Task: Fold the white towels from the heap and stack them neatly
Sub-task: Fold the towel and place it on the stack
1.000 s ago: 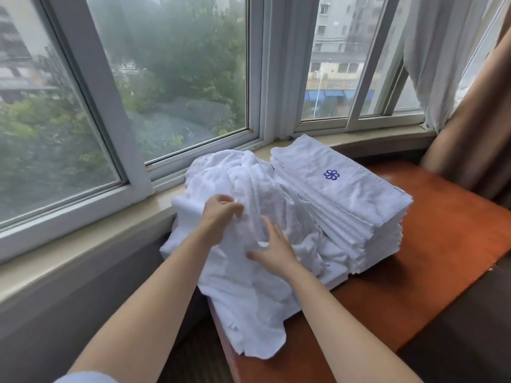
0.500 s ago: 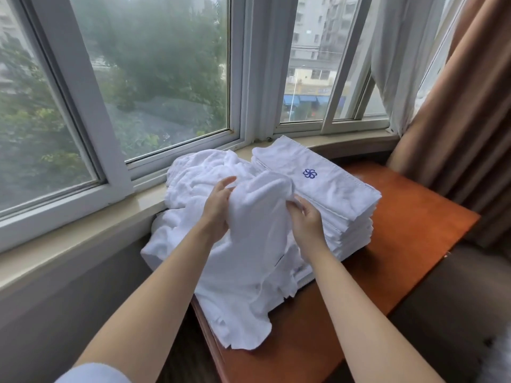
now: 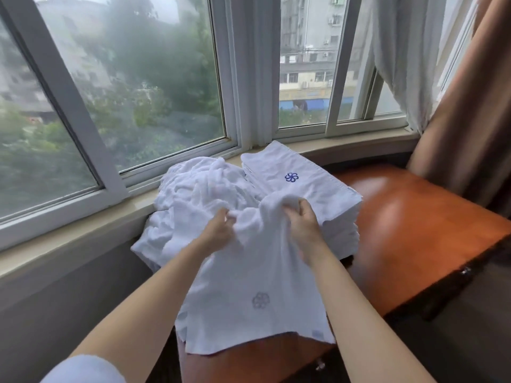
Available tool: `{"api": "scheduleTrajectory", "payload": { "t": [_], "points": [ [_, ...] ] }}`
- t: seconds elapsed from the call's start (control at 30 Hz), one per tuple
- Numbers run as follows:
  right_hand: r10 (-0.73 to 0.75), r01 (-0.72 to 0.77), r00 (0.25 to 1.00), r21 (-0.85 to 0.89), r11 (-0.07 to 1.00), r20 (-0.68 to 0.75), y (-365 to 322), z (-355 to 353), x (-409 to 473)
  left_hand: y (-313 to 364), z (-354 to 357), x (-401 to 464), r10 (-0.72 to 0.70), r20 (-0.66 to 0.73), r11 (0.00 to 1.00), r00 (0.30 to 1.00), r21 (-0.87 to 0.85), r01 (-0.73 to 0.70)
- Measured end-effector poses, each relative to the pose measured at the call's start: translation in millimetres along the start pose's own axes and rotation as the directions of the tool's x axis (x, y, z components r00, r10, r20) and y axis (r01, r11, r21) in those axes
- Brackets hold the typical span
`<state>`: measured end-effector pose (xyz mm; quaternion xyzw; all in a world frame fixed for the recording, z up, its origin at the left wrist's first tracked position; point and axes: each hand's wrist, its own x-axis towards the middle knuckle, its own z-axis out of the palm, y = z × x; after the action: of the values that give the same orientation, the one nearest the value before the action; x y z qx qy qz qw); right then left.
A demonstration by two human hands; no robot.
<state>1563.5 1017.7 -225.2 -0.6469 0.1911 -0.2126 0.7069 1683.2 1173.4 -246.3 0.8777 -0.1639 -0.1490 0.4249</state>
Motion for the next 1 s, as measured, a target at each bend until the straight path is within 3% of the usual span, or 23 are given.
{"api": "scheduleTrajectory", "payload": {
  "t": [0.1, 0.2, 0.3, 0.37, 0.47, 0.63, 0.77, 1.0],
  "points": [
    [0.022, 0.026, 0.958, -0.163, 0.986, 0.284, 4.5, -13.9, 1.3, 39.6, -2.0, -11.5, -0.031, 0.027, 0.877, 0.999, -0.478, 0.040],
    [0.026, -0.002, 0.927, -0.064, 0.998, 0.374, 7.3, -6.2, -1.2, 67.3, -12.1, -17.9, 0.020, 0.028, 0.802, 0.999, -0.597, 0.000],
    [-0.005, 0.006, 0.977, -0.006, 1.000, 0.214, 1.6, 2.2, 3.3, 80.1, -23.6, -17.0, 0.075, -0.031, 0.815, 0.997, -0.573, -0.079],
    [-0.010, 0.007, 0.996, 0.038, 0.999, 0.090, -6.3, 2.1, 8.5, 82.1, -29.9, -10.8, 0.118, 0.018, 0.804, 0.993, -0.589, -0.085],
    [0.007, 0.001, 0.997, 0.106, 0.994, -0.079, -20.0, 2.9, 16.6, 69.2, -34.1, -2.0, 0.197, 0.240, 0.774, 0.951, -0.634, -0.001],
    [0.045, 0.036, 0.950, 0.248, 0.968, -0.310, -38.5, 7.5, 23.1, 31.8, -25.3, 8.2, 0.271, 0.535, 0.906, 0.800, -0.423, -0.024],
    [0.027, 0.070, 0.892, 0.197, 0.978, -0.451, -44.4, -13.8, 24.7, 46.2, 2.7, 9.6, 0.344, 0.525, 0.862, 0.779, -0.506, -0.039],
    [0.113, 0.062, 0.804, 0.272, 0.960, -0.584, -58.8, -100.4, 35.8, 120.5, 79.0, 10.2, 0.384, 0.505, 0.886, 0.773, -0.437, -0.154]
  ]
}}
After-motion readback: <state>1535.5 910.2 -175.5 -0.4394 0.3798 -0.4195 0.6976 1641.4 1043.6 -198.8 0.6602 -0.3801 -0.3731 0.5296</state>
